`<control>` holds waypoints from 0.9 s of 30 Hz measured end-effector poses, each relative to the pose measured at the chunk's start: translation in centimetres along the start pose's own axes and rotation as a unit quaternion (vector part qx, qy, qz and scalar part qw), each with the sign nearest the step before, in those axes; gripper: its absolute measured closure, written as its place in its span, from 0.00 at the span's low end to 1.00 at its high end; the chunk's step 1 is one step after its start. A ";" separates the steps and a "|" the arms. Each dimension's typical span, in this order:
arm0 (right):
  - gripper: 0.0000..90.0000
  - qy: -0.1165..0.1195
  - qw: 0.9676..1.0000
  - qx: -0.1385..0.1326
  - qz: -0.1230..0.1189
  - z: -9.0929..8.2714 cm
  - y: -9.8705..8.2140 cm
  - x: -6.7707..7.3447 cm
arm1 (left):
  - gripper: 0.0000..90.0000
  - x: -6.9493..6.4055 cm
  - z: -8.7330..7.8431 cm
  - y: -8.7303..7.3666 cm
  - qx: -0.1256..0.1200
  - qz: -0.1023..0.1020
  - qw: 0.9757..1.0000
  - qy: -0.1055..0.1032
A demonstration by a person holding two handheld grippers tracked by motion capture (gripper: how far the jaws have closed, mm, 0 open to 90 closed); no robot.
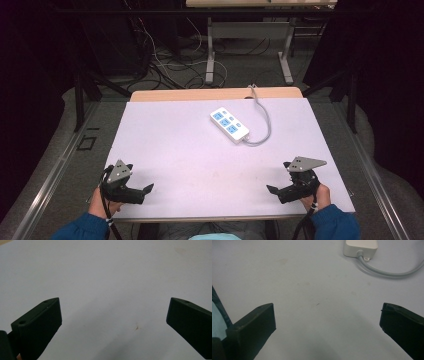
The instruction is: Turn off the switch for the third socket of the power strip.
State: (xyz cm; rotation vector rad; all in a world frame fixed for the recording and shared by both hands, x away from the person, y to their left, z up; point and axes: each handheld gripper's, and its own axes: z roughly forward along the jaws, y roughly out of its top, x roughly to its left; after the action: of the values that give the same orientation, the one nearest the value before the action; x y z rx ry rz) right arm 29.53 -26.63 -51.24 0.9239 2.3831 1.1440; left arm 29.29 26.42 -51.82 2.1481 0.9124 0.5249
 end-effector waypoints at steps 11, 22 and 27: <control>0.00 -0.006 1.000 0.009 -0.003 0.4 0.3 -0.1 | 0.00 0.0 0.1 0.1 0.001 0.000 1.000 0.000; 0.00 -0.011 1.000 0.011 -0.003 1.4 1.4 -0.9 | 0.00 0.1 0.4 0.2 0.006 0.001 1.000 -0.002; 0.00 -0.008 1.000 0.010 -0.003 2.0 2.0 -1.2 | 0.00 0.2 0.4 0.1 0.006 -0.001 1.000 -0.001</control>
State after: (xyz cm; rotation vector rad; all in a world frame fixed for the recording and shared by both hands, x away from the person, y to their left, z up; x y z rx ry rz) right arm 32.28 -25.38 -50.91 0.9279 2.3880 1.1079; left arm 29.74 26.37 -52.03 2.1586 0.9194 0.5173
